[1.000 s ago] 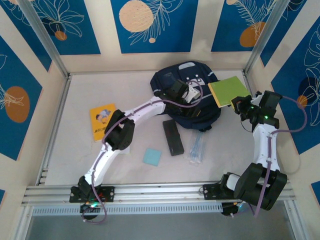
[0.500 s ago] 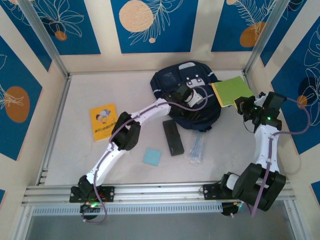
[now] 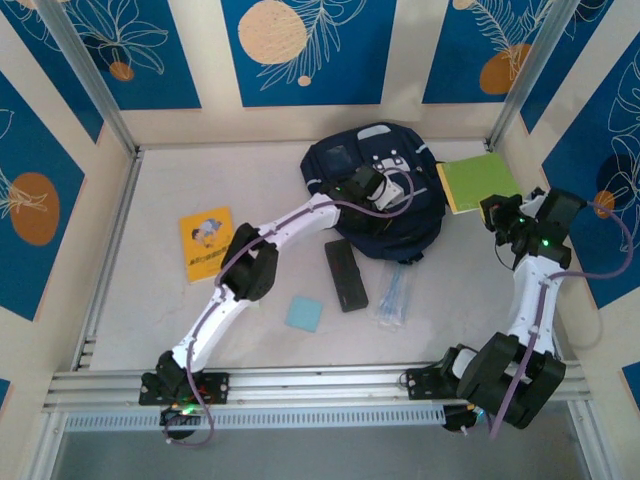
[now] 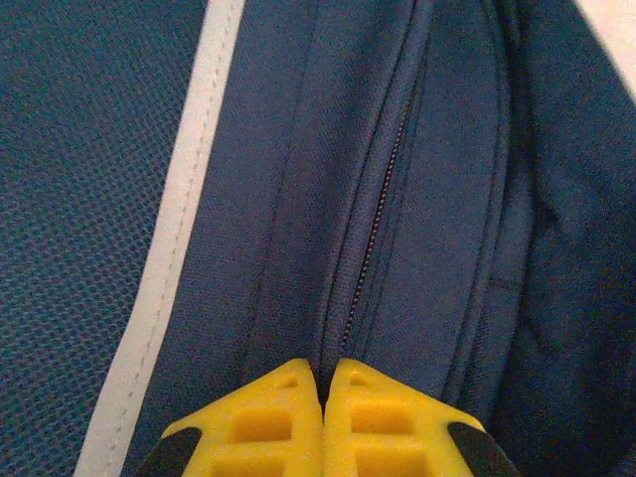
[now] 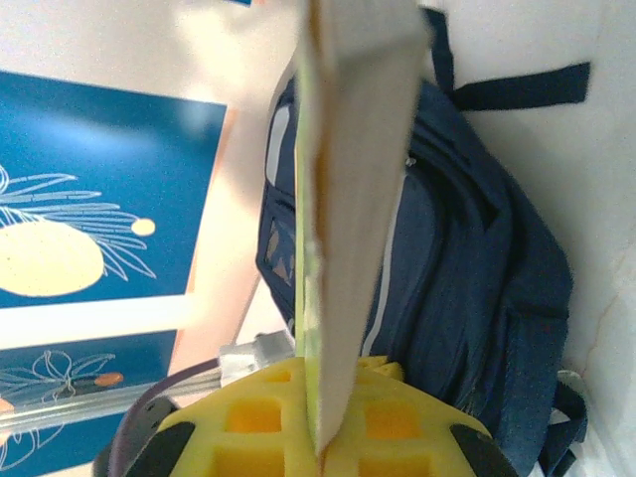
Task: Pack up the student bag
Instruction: Open the student bag at the top-right of the table, then place the book in the student bag.
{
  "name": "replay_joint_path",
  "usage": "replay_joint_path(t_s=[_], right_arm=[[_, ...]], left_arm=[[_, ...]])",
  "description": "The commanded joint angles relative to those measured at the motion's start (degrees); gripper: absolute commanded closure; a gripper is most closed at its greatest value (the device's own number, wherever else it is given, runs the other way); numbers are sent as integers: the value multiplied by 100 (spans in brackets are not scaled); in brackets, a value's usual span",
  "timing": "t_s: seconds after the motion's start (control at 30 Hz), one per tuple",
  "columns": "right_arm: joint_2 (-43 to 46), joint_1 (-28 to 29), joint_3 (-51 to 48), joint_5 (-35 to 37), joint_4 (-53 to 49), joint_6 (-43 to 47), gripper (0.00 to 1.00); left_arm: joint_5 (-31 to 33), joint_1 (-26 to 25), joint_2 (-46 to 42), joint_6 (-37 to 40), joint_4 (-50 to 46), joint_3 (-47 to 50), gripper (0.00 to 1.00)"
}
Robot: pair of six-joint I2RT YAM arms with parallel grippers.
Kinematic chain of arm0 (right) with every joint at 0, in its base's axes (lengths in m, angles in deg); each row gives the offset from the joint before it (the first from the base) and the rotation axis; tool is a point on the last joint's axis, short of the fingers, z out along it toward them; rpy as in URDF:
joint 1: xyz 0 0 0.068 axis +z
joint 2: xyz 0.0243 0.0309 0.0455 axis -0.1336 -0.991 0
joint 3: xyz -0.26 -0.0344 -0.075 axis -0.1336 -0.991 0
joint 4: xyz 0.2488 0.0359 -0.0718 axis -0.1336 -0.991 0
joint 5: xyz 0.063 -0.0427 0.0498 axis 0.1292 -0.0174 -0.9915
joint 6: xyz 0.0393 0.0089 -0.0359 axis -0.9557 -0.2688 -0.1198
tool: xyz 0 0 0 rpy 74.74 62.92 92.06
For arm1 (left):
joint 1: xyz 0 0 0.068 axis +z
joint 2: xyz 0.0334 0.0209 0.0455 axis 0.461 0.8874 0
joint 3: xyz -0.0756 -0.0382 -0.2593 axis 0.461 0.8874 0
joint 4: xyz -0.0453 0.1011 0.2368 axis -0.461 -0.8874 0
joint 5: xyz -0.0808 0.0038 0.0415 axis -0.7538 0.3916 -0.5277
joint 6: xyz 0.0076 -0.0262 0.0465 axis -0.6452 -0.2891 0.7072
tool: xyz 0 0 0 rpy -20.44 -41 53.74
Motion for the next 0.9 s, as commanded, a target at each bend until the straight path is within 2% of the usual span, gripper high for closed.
replay_joint_path(t_s=[0.0,0.1,0.37,0.67,0.77,0.87], right_arm=[[278,-265,-70,-133,65,-26,100],[375,-427,-141,-132,81,-45,100],[420,-414,-263,-276,51,-14,100],[677,-425,-280,435,-548,299,100],[656,-398,-397,333,-629,331,100],[567,-288,-727,-149,-300,69,100]], left_arm=[[-396,64,-767,-458,-19,6,100],[-356,127,-912,-565,65,8,100],[-21,419,-1046,-964,255,257,100],[123,783,-1164,-1358,556,289,100],[105,793,-1145,-1385,600,262,100],[63,791,-1125,-1416,618,265,100]])
